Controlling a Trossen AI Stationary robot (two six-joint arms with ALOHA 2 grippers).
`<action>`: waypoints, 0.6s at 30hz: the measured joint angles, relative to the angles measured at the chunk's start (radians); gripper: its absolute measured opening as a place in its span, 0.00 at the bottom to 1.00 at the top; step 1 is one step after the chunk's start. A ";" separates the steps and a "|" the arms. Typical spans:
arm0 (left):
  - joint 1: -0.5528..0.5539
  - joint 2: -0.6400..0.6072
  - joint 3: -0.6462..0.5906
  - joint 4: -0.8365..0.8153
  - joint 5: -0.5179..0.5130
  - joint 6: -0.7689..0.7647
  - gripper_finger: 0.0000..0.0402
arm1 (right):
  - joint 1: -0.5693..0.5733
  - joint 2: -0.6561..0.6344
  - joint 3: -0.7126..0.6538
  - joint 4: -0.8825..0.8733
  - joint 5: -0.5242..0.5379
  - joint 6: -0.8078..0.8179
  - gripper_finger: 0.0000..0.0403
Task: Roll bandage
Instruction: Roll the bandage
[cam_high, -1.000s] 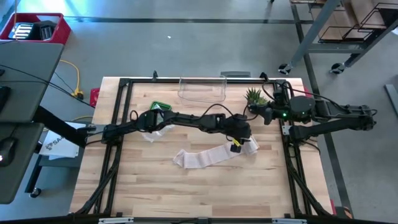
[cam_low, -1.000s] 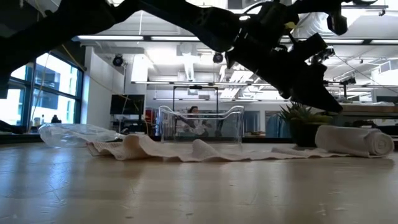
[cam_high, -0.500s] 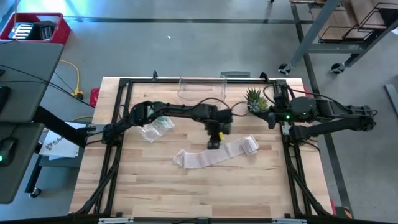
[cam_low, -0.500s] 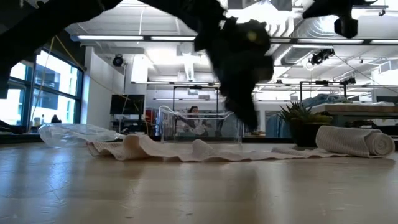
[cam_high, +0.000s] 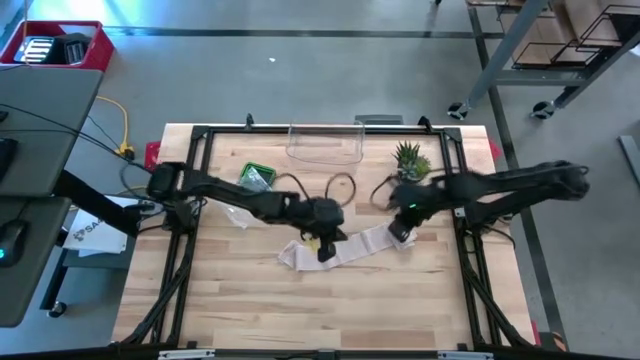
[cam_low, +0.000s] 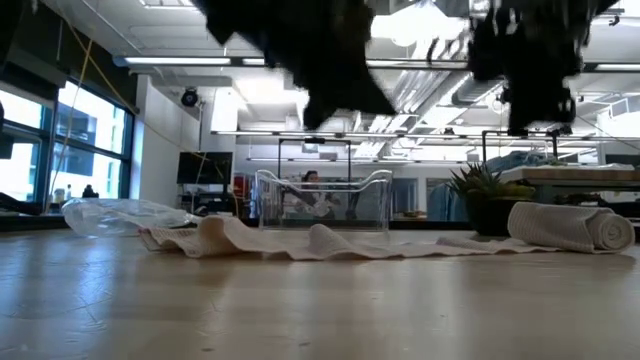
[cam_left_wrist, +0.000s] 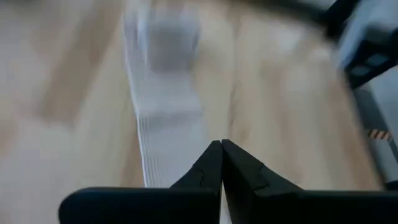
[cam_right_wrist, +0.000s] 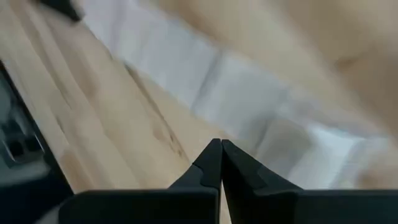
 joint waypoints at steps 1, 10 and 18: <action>-0.008 0.029 -0.002 0.008 0.002 -0.017 0.00 | 0.000 0.039 -0.024 0.041 -0.037 -0.001 0.00; -0.061 0.191 0.067 0.071 -0.039 -0.145 0.00 | 0.001 0.156 -0.129 0.176 -0.073 0.052 0.00; -0.052 0.229 0.071 0.035 -0.044 -0.171 0.00 | 0.005 0.205 -0.134 0.224 -0.008 0.132 0.00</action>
